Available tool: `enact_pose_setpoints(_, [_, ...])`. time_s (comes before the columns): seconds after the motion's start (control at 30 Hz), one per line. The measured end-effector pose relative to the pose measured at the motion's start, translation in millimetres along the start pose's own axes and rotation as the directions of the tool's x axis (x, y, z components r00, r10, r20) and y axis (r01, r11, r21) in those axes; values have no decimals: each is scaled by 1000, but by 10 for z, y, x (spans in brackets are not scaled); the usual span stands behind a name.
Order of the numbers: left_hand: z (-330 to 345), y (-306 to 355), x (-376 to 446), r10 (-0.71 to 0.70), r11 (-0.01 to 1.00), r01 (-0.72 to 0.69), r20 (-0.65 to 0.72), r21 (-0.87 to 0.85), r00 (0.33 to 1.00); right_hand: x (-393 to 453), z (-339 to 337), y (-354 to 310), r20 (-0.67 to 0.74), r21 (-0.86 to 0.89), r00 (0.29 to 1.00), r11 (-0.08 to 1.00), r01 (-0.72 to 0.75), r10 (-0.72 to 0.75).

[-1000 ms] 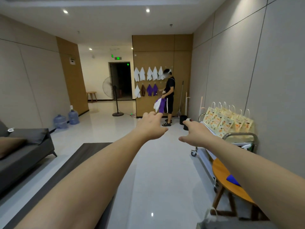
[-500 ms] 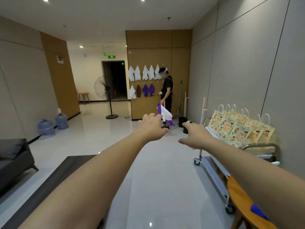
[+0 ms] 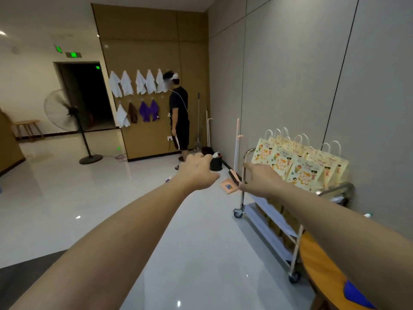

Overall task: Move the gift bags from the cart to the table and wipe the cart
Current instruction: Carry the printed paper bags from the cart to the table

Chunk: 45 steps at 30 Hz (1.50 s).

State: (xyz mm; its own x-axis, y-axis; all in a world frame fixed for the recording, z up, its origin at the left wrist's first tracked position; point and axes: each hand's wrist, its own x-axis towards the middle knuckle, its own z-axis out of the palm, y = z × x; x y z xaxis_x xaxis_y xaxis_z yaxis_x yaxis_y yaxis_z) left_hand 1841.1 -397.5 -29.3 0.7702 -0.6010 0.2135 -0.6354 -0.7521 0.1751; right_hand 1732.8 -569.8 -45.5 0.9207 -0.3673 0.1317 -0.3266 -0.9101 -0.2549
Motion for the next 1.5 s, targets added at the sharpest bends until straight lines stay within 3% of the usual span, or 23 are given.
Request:
enact_pose_setpoints(0.3, [850,-410,1521,47,998,-50,70,35,996,1565,612,430,13,-3,999,999,-52,52])
enact_pose_setpoints(0.47, [938,-562,2677,39,994,-52,129,96,991,2670,683,733,38,31,996,996,-80,79])
enact_pose_setpoints(0.6, [913,-624,3596,23,999,-25,46,31,999,3532,620,960,12,60,995,994,-96,96])
enact_pose_setpoints(0.77, [1311,-753,4398,87,992,-95,101,78,991,4375,807,1145,33,87,992,989,-122,119])
enact_pose_setpoints(1.03, [2077,-1074,5907,171,984,-177,179,19,969,5537,1316,1527,56,37,968,968,-249,246])
enact_pose_setpoints(1.27, [2394,-1055,7299,377,926,-363,214,-107,901,6413,1377,1837,10,62,883,881,-468,469])
enact_pose_setpoints(1.4, [2554,-876,7913,465,880,-415,238,-232,853,6707,1487,2022,-43,144,794,790,-596,607])
enact_pose_setpoints(1.5, [2800,-689,8162,544,833,-472,277,-288,792,6771,1650,2192,13,120,747,740,-662,665])
